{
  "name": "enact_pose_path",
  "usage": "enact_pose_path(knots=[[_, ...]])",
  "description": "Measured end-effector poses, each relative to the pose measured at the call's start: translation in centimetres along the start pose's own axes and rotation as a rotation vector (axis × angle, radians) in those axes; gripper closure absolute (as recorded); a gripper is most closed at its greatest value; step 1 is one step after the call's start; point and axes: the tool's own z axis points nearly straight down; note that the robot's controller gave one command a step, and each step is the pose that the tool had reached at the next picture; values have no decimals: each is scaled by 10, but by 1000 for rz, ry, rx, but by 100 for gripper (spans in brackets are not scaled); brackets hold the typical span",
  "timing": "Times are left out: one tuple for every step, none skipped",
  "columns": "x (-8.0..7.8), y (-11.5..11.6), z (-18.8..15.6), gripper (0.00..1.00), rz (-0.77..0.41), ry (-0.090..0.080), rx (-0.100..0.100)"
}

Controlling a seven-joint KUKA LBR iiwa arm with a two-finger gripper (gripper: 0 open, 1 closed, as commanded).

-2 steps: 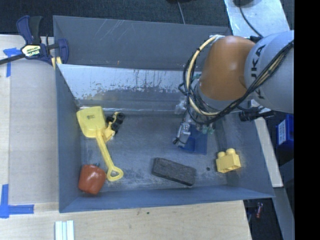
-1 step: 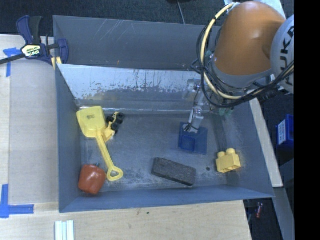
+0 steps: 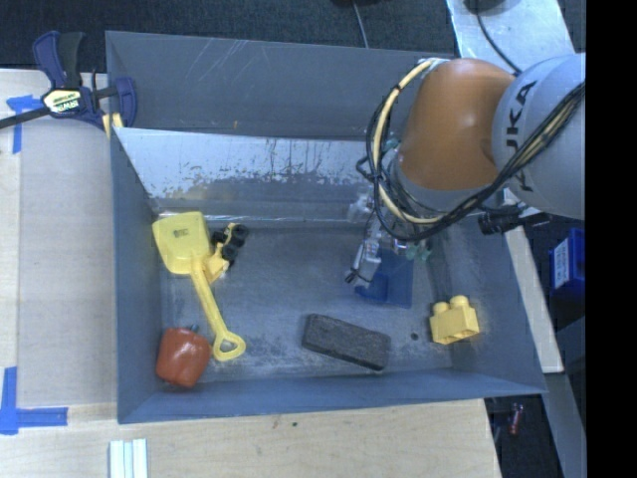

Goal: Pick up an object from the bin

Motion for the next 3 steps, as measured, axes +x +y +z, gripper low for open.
enact_pose_path(knots=[[-9,-2,-27,0,117,-8,-3],[-10,5,23,0,74,7,2],[-3,-6,-12,0,529,-17,-8]])
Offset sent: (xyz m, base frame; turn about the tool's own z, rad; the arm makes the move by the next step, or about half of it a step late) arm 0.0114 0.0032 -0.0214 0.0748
